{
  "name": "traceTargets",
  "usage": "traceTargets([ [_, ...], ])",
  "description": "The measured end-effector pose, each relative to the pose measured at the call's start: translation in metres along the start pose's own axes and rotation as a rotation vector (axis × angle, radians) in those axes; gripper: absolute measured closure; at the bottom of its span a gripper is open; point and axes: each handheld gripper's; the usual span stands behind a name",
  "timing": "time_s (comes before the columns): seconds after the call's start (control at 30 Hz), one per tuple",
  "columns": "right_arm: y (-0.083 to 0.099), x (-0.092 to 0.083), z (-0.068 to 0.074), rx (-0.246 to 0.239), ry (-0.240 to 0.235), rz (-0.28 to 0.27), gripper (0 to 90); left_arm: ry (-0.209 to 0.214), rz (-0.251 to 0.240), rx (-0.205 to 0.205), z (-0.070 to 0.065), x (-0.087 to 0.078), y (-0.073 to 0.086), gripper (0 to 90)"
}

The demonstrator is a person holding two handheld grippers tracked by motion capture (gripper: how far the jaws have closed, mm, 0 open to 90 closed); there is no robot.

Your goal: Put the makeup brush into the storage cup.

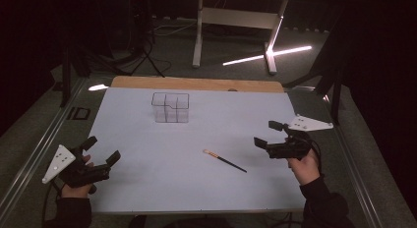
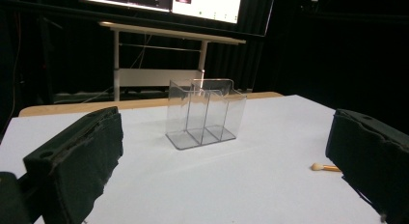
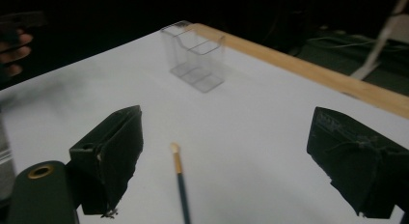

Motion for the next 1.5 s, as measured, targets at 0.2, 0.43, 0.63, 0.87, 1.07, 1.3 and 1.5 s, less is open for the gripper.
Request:
traceTargets([
  [0.2,-0.007,0.020,0.006,-0.024,-0.068,0.053,13.5,0.005,0.002,-0.004,0.000,0.001,0.000,0.0],
  [0.43,-0.012,0.050,0.017,-0.070,-0.138,0.110,12.5,0.010,0.002,-0.001,0.000,0.001,-0.001,0.0],
  [0.63,-0.013,0.068,0.022,-0.087,-0.141,0.141,13.0,0.019,0.001,-0.005,-0.001,0.001,-0.001,0.0],
  [0.87,-0.007,0.084,0.022,-0.086,-0.188,0.225,13.3,0.027,0.000,-0.005,-0.001,0.002,-0.001,0.0],
  [1.07,0.004,0.096,0.025,-0.103,-0.184,0.313,11.8,0.032,0.000,-0.012,-0.001,0.002,0.000,0.0],
  [1.3,0.017,0.109,0.028,-0.094,-0.196,0.408,16.8,0.033,0.000,-0.006,-0.001,0.003,-0.001,0.0],
  [1.5,0.022,0.116,0.028,-0.088,-0.193,0.461,23.2,0.036,0.003,-0.006,-0.001,0.003,-0.001,0.0],
])
Point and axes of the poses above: each handheld gripper's, and its own axes: x roughly forward along the jaws, y roughly out of its underside, z roughly to its left, and after that the axes turned 2 degrees about -x, right-handed
